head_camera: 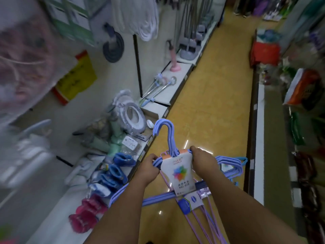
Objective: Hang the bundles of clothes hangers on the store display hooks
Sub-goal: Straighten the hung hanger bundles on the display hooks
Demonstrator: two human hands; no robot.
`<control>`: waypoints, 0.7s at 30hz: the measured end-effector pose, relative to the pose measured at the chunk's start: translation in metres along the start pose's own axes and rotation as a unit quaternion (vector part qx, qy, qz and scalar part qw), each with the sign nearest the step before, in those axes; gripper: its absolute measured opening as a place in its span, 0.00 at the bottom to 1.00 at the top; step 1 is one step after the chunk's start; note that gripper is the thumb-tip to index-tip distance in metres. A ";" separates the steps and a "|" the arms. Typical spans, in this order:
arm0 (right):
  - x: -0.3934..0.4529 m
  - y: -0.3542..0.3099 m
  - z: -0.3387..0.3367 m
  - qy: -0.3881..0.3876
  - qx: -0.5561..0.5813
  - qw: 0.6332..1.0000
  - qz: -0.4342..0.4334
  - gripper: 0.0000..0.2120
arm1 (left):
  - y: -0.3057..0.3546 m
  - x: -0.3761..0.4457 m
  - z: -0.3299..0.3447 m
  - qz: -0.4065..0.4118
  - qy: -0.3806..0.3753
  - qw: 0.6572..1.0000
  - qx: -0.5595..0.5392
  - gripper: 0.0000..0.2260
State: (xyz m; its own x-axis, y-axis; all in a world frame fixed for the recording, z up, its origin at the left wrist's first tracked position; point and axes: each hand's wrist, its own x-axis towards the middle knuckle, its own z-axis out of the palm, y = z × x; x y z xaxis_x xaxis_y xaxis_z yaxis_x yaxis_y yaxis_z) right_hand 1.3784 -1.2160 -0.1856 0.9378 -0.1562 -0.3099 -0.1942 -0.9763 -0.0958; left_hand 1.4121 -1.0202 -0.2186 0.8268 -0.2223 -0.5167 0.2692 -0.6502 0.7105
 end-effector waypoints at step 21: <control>-0.122 -0.173 -0.071 0.035 -0.137 0.942 -0.305 0.19 | -0.041 -0.239 -0.092 -0.160 0.376 0.908 0.097 0.19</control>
State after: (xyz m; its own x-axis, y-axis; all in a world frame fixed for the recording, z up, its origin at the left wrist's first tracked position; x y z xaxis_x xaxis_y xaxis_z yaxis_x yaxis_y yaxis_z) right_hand 1.3180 -1.0387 -0.0637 0.8694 0.4464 -0.2119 0.4598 -0.8879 0.0158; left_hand 1.2487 -0.8730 -0.0804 0.8449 0.5110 -0.1581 0.5226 -0.7258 0.4474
